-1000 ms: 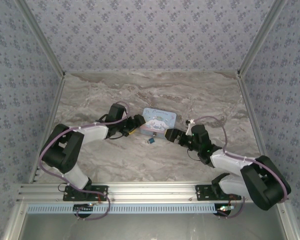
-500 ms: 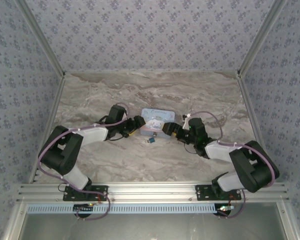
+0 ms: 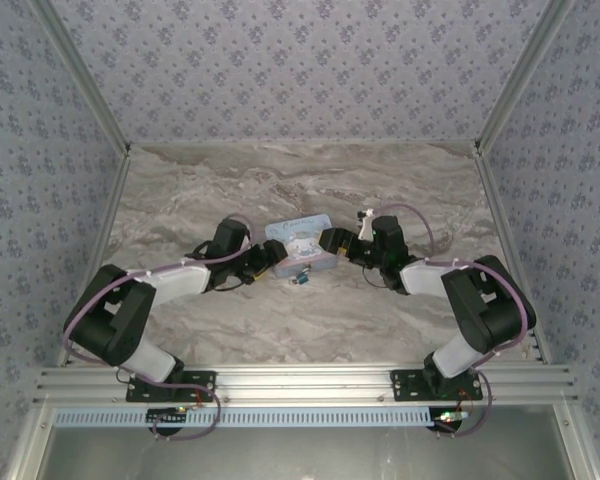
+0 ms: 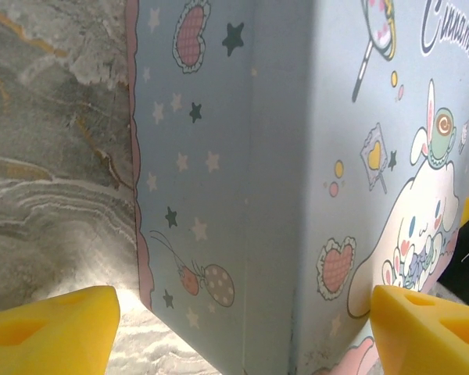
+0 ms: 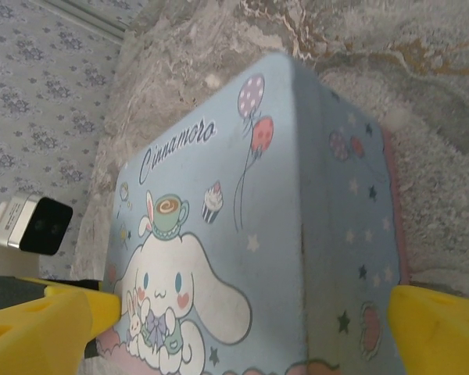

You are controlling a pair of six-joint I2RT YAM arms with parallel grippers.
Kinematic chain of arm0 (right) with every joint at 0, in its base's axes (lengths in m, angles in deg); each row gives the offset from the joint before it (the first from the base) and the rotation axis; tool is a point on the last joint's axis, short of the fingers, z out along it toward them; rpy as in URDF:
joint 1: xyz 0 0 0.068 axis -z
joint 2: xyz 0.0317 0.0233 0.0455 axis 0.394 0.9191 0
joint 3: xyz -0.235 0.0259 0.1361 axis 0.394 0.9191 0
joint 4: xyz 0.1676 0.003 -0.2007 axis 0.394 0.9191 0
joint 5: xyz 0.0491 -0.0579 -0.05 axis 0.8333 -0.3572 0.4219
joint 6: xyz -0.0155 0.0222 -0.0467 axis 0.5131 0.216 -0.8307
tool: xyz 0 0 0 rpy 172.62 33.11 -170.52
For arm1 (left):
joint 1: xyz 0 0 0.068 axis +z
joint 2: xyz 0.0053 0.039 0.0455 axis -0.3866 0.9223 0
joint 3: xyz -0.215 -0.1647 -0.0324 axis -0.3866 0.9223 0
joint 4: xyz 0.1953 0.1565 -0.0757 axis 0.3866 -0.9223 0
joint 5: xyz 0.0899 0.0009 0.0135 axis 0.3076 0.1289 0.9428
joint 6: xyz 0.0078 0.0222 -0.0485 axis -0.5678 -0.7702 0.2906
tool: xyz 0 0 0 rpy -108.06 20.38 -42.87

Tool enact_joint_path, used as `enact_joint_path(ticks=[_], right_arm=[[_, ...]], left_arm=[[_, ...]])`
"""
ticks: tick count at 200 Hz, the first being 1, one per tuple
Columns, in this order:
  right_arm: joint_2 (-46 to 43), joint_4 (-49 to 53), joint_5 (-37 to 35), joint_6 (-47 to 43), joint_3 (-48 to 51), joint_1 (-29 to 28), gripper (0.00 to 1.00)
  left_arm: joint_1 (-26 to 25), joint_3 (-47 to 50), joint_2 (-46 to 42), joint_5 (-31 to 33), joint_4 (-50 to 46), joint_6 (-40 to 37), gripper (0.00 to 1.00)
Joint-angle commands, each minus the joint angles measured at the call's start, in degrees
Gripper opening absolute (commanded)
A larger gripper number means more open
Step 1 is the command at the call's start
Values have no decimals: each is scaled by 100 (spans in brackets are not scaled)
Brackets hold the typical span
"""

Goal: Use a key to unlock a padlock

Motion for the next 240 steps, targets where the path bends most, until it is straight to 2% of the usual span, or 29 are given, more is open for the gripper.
enact_joint_path(ticks=[1,46,77,114,151,185,240], right_arm=[[-322,-155,-59,-358,208,35,99],[-1117,-93,-278,-523,911,-204,98],[-1458,-112,-610,-694,1142,-925,98],[-812,-874,-627,-530,1005,-1397,98],[-110,-1226,-871,-346,760,-1707,94],[218,-1638,-1006,-244,781,-1839,91],[525,-1761,-1148,-367,664,-1937,86]], left_arm=[[-36,120,-152,188,-440,6,83],[-37,122,-215,188,-467,25,82],[-42,153,-238,174,-414,73,82],[-39,117,-278,170,-432,69,82],[-45,131,-303,179,-432,86,82],[-43,124,-308,175,-432,86,82],[-57,149,-302,162,-393,104,82]])
